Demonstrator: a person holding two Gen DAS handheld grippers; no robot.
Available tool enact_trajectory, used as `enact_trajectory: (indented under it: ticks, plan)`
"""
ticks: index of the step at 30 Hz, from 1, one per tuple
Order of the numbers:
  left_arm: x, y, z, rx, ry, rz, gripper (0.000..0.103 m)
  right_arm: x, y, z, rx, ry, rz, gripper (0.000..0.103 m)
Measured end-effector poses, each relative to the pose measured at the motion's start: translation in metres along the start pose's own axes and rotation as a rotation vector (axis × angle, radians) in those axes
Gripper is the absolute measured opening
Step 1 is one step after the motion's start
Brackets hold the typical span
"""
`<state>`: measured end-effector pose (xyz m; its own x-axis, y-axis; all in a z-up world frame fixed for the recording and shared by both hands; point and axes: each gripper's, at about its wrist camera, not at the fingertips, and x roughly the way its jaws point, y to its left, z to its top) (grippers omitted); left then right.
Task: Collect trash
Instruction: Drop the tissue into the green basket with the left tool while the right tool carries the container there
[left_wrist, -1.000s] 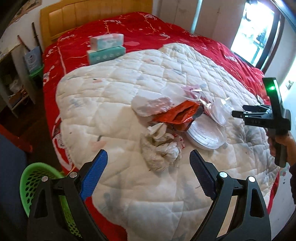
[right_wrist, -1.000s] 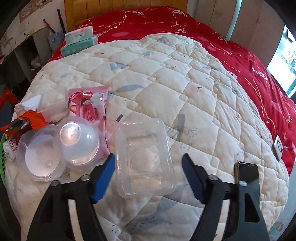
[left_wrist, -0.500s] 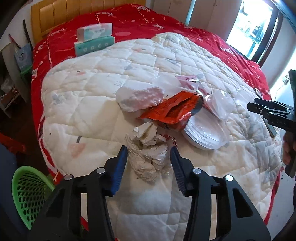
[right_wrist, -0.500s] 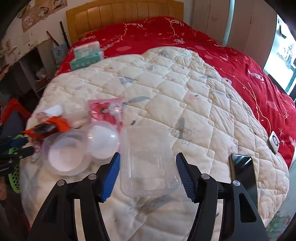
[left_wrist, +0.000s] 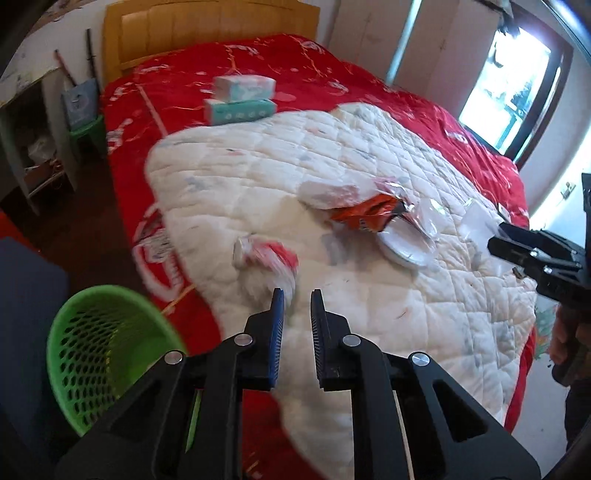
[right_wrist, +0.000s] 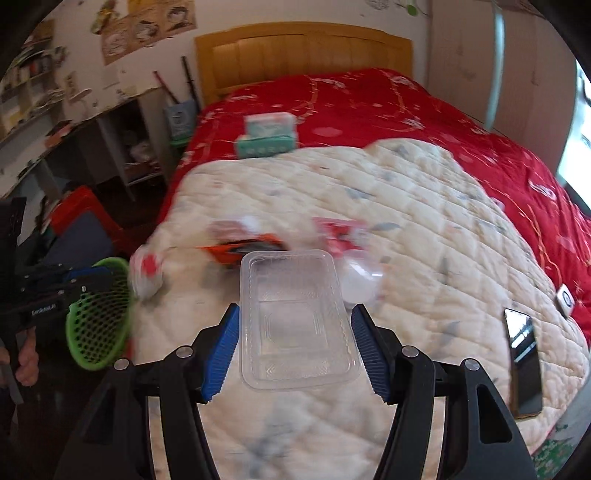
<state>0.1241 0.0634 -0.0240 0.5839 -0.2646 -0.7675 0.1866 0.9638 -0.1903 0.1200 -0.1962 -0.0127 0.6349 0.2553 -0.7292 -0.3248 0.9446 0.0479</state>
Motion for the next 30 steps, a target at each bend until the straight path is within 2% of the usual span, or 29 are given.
enact_trajectory:
  ticks: [3, 7, 11, 19, 22, 23, 24, 26, 27, 30]
  plan:
    - [-0.020, 0.022, -0.011, -0.012, -0.025, 0.041, 0.014, 0.001, 0.029, 0.000, -0.028, -0.002, 0.039, 0.059]
    - [-0.028, 0.048, -0.021, -0.068, -0.022, 0.033, 0.014, 0.010, 0.062, -0.001, -0.050, 0.009, 0.079, 0.059]
    - [-0.029, 0.069, -0.030, -0.102, -0.020, 0.042, 0.014, 0.014, 0.079, 0.001, -0.068, 0.023, 0.103, 0.059]
    - [-0.025, 0.109, -0.045, -0.165, 0.009, 0.113, 0.014, 0.019, 0.096, 0.007, -0.092, 0.022, 0.127, 0.059]
    - [-0.017, 0.112, -0.048, -0.162, 0.026, 0.103, 0.017, 0.020, 0.100, 0.007, -0.099, 0.022, 0.131, 0.059]
    - [-0.013, 0.111, -0.049, -0.156, 0.034, 0.104, 0.025, 0.021, 0.101, 0.007, -0.101, 0.023, 0.133, 0.059]
    - [-0.007, 0.110, -0.049, -0.153, 0.048, 0.103, 0.043, 0.021, 0.102, 0.008, -0.103, 0.022, 0.133, 0.059]
    - [0.002, 0.105, -0.048, -0.143, 0.054, 0.098, 0.060, 0.021, 0.103, 0.008, -0.104, 0.023, 0.131, 0.059]
    - [0.008, 0.102, -0.048, -0.130, 0.060, 0.102, 0.065, 0.022, 0.103, 0.008, -0.103, 0.024, 0.131, 0.059]
    - [0.028, 0.097, -0.047, -0.104, 0.080, 0.090, 0.065, 0.024, 0.100, 0.007, -0.095, 0.028, 0.130, 0.059]
